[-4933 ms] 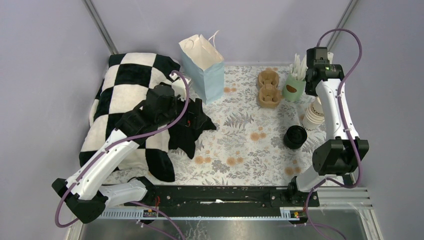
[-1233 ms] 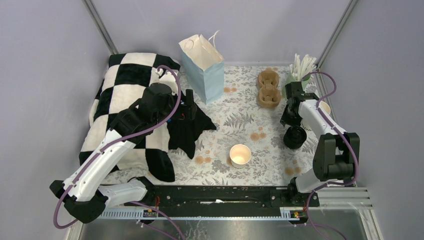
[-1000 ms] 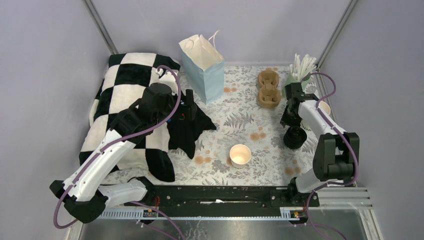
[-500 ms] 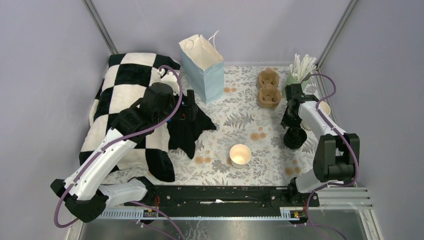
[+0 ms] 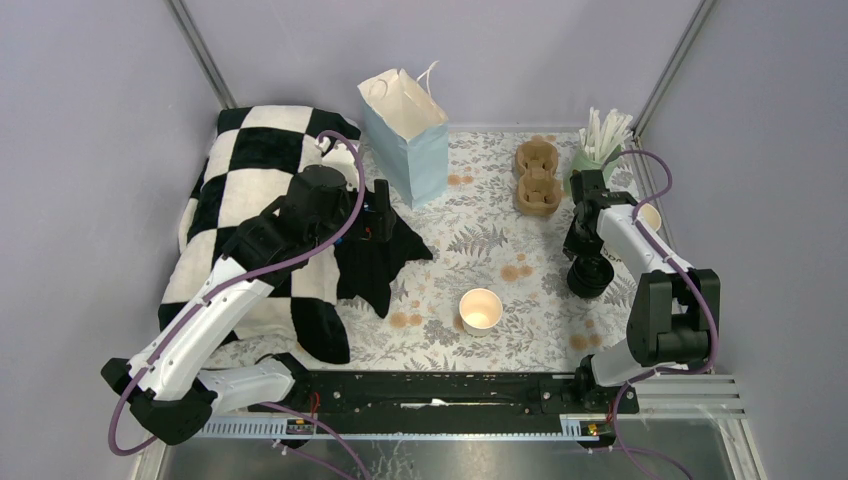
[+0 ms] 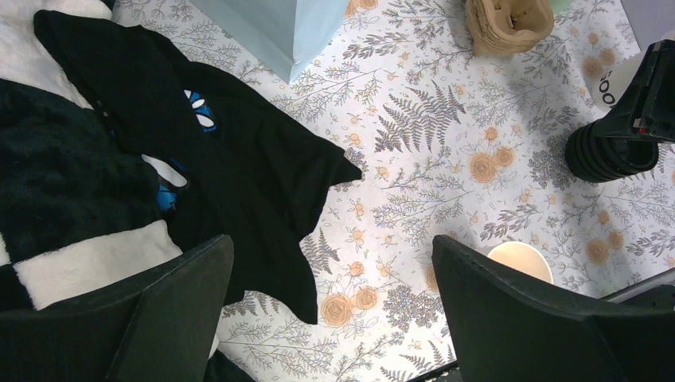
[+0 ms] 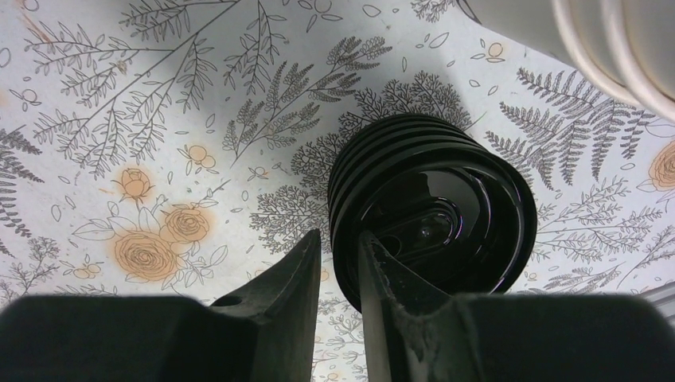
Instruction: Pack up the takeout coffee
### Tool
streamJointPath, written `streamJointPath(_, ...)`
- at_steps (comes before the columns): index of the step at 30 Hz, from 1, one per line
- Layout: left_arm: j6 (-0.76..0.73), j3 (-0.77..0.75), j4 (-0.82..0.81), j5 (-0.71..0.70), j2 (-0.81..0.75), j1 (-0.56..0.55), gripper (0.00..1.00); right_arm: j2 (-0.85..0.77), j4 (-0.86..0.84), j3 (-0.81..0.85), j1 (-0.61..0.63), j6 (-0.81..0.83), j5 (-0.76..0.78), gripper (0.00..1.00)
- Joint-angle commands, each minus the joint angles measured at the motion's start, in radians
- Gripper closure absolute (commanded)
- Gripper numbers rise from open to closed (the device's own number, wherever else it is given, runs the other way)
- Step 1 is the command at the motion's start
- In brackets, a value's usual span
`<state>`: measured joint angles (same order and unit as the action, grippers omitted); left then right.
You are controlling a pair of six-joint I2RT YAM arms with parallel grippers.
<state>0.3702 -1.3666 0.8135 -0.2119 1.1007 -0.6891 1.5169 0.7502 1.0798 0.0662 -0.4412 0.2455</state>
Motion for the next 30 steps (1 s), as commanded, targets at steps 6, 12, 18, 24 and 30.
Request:
streamJointPath(6, -0.013, -0.037, -0.041, 0.008, -0.005, -0.003, 0.01, -0.048, 0.021, -0.001, -0.004, 0.01, 0.037, 0.76)
streamJointPath(12, -0.01, -0.037, -0.042, 0.014, 0.002, -0.004, 0.01, -0.08, 0.055, 0.018, -0.004, 0.027, 0.055, 0.82)
streamJointPath(18, -0.014, -0.045, -0.043, 0.021, 0.009, -0.004, 0.01, -0.108, 0.1, 0.052, -0.003, 0.032, 0.047, 0.84)
streamJointPath(24, -0.008, -0.055, -0.042, 0.041, 0.025, -0.004, 0.01, -0.188, 0.079, 0.141, 0.002, 0.142, -0.322, 0.87)
streamJointPath(30, 0.052, -0.086, -0.057, 0.155, 0.058, -0.003, 0.01, -0.207, -0.162, 0.206, 0.068, -0.132, -0.985, 0.87)
